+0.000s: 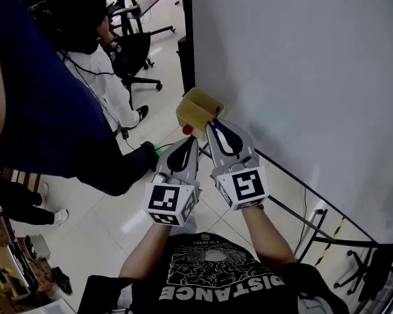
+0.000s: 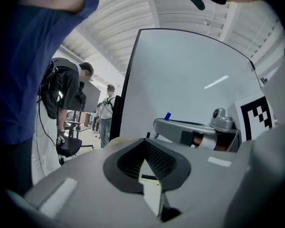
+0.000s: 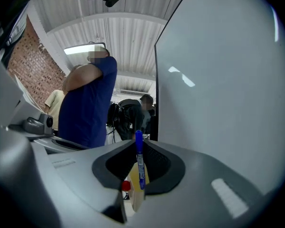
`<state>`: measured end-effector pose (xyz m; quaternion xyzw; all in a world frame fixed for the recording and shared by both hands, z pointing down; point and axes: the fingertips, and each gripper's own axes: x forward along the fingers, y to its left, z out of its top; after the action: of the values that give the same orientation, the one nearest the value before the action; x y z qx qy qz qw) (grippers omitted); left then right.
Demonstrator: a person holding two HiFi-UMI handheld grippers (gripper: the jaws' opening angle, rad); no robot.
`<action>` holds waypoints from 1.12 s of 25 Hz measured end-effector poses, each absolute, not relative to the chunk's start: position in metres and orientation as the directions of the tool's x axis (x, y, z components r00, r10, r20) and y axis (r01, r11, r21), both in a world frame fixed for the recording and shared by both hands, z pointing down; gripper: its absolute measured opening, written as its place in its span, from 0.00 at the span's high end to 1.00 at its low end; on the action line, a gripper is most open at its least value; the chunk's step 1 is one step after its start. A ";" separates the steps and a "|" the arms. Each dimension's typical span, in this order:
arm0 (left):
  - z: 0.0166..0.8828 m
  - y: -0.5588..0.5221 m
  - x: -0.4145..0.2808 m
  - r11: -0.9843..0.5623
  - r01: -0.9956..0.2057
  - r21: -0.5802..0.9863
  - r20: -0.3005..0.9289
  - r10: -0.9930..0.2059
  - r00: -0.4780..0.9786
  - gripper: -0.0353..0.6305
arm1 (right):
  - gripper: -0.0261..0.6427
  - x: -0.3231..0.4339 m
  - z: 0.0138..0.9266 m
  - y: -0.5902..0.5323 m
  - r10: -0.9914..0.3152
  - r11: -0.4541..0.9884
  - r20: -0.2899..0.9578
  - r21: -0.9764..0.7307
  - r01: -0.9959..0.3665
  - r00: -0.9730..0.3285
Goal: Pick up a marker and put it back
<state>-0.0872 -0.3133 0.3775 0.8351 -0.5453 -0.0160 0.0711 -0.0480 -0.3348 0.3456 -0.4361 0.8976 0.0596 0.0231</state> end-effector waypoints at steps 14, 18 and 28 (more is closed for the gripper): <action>0.390 -0.344 -0.099 -0.394 -0.905 0.159 0.083 -0.908 0.410 0.94 | 0.90 -0.064 0.393 -0.367 -0.783 0.622 0.029 0.066 -0.780 -0.621; 0.390 -0.345 -0.098 -0.397 -0.904 0.157 0.086 -0.906 0.413 0.94 | 0.90 -0.064 0.400 -0.367 -0.783 0.622 0.046 0.076 -0.780 -0.620; 0.392 -0.346 -0.104 -0.400 -0.904 0.153 0.090 -0.905 0.415 0.94 | 0.90 -0.069 0.421 -0.369 -0.789 0.615 0.092 0.095 -0.783 -0.608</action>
<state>-0.1037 -0.3457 0.3921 0.8366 -0.5406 -0.0036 0.0890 -0.0691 -0.3692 0.4211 -0.4384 0.8963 0.0224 -0.0623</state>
